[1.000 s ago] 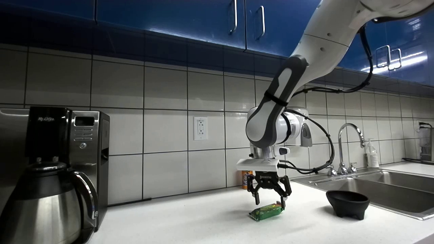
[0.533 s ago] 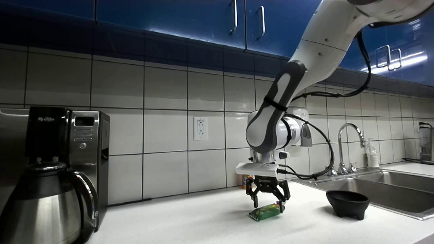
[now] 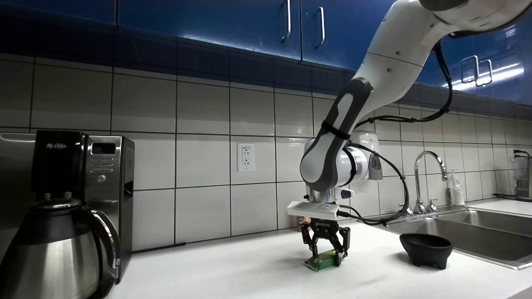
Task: Put the chocolate bar inside the black bowl
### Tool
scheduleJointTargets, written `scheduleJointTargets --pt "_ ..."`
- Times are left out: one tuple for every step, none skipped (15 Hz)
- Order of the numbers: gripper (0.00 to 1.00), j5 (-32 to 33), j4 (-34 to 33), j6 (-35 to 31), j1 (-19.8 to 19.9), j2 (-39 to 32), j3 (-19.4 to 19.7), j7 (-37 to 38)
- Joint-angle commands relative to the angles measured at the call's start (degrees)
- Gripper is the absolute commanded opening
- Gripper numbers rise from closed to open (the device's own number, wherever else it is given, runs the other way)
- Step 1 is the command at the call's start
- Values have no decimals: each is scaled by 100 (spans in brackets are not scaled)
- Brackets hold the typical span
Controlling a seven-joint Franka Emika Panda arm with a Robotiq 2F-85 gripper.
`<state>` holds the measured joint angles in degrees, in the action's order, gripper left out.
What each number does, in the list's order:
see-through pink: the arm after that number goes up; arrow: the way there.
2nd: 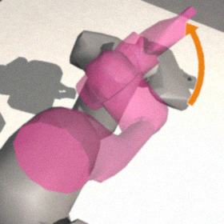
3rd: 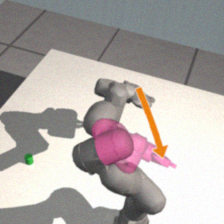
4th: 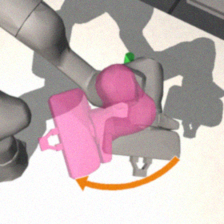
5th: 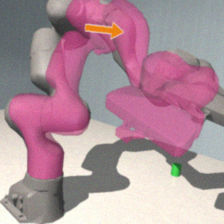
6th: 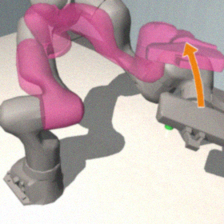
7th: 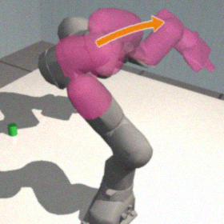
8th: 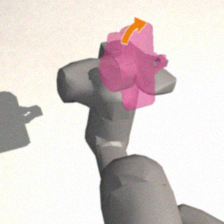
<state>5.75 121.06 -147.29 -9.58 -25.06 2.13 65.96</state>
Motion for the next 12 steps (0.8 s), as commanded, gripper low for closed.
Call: scheduleJointTargets --pt "40 -197 -97 -45 -31 -36 4 -145" --pt "33 -193 -109 -52 -41 -37 11 -137" --pt "25 -186 -111 -64 -49 -31 18 -129" --pt "19 -185 -105 -63 -45 -10 22 -135" --pt "18 -174 -84 -55 -43 27 31 -142" --pt "17 -165 -53 -40 -36 85 41 -152" --pt "17 -147 -37 -28 -39 118 59 -144" --pt "17 -142 -16 19 -27 168 66 -164" --pt "17 -115 20 51 -24 234 85 -182" --pt "17 -98 45 53 -15 285 100 -210" --pt "17 -55 78 39 -22 352 147 -200" --pt "17 -51 99 49 -8 409 174 -216"
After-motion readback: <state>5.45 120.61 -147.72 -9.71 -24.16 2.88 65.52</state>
